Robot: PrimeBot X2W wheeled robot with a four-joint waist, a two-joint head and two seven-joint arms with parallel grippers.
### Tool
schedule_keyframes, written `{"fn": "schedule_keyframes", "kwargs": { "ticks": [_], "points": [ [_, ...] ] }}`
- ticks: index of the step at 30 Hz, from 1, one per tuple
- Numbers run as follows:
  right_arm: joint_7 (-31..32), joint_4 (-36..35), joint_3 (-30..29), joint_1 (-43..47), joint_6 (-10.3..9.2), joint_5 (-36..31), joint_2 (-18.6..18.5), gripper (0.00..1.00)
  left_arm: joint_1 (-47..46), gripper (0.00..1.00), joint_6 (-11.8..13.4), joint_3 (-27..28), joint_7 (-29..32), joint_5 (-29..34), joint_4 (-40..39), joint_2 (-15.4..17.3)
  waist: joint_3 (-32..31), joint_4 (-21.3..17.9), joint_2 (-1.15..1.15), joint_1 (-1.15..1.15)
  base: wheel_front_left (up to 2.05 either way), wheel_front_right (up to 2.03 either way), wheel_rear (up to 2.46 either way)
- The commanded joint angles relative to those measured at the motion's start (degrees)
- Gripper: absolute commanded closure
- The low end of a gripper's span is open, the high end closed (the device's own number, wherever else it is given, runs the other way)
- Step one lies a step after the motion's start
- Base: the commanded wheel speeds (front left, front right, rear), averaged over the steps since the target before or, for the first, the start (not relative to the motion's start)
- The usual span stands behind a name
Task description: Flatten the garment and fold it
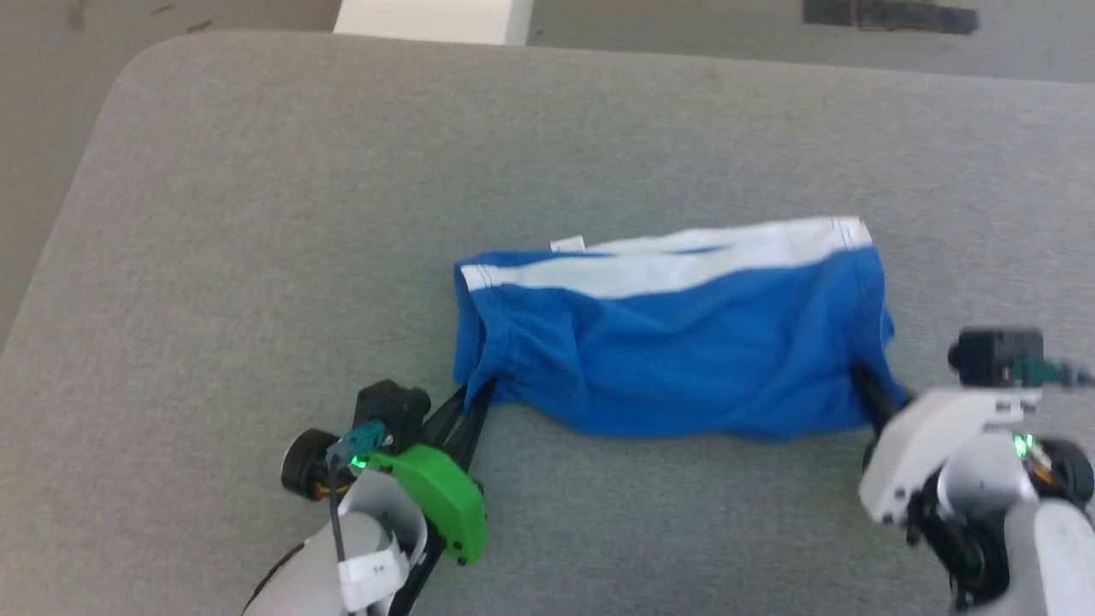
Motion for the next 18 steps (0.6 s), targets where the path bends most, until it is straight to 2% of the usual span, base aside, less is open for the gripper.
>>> {"fn": "schedule_keyframes", "kwargs": {
  "ticks": [1, 8, 10, 13, 14, 15, 16, 17, 18],
  "points": [
    [0.1, -1.8, 0.2, 1.9, -0.08, 0.9, 0.0, 1.0, 1.4, 1.0, 0.2, 0.0, 0.9, -0.5, -1.8, 1.3, -1.5, -2.3, 0.0, 0.0, 0.0, 0.0, 0.0],
    [0.0, -6.8, -0.5, 9.3, -0.08, 4.3, 0.0, 1.0, 5.9, 1.0, 2.6, 0.5, 6.5, -1.9, -12.5, 5.7, -1.9, -4.0, 0.0, 0.0, 0.0, 0.0, 0.0],
    [0.3, -5.1, -0.4, 10.6, -0.08, 4.4, 0.0, 1.0, 7.7, 1.0, 3.3, 0.3, 8.9, -2.6, -14.8, 7.2, -1.7, -4.6, 0.0, 0.0, 0.0, 0.0, 0.0],
    [-0.1, -2.4, -0.2, 10.0, -0.08, 4.2, 0.0, 1.0, 8.6, 1.0, 3.7, 0.1, 9.8, -3.2, -14.9, 7.3, -1.6, -5.0, 0.0, 0.0, 0.0, 0.0, 0.0],
    [-0.2, -1.2, -0.2, 9.7, -0.08, 3.9, 0.0, 1.0, 9.0, 0.83, 3.9, 0.0, 10.1, -3.4, -14.7, 7.1, -1.7, -5.1, 0.0, 0.0, 0.0, 0.0, 0.0],
    [-0.6, 0.0, -0.4, 9.4, -0.08, 3.7, 0.0, 1.0, 9.3, 0.5, 4.0, -0.2, 10.3, -3.7, -14.4, 7.0, -1.9, -5.1, 0.0, 0.0, 0.0, 0.0, 0.0],
    [-1.1, 0.8, -0.6, 9.2, -0.08, 3.3, 0.0, 0.66, 9.5, 0.0, 4.1, -0.3, 10.4, -3.8, -14.2, 6.8, -2.1, -5.0, 0.0, 0.0, 0.0, 0.0, 0.0],
    [-1.6, 1.6, -0.8, 9.1, -0.08, 2.8, 0.0, 0.05, 9.7, 0.0, 4.2, -0.4, 10.3, -4.0, -13.9, 6.6, -2.4, -4.9, 0.0, 0.0, 0.0, 0.0, 0.0],
    [-2.2, 2.0, -0.9, 9.1, -0.08, 3.2, 0.0, 0.0, 10.0, 0.0, 4.3, -0.2, 10.0, -4.3, -13.8, 6.3, -2.7, -4.8, 0.0, 0.0, 0.0, 0.0, 0.0]
  ]
}}
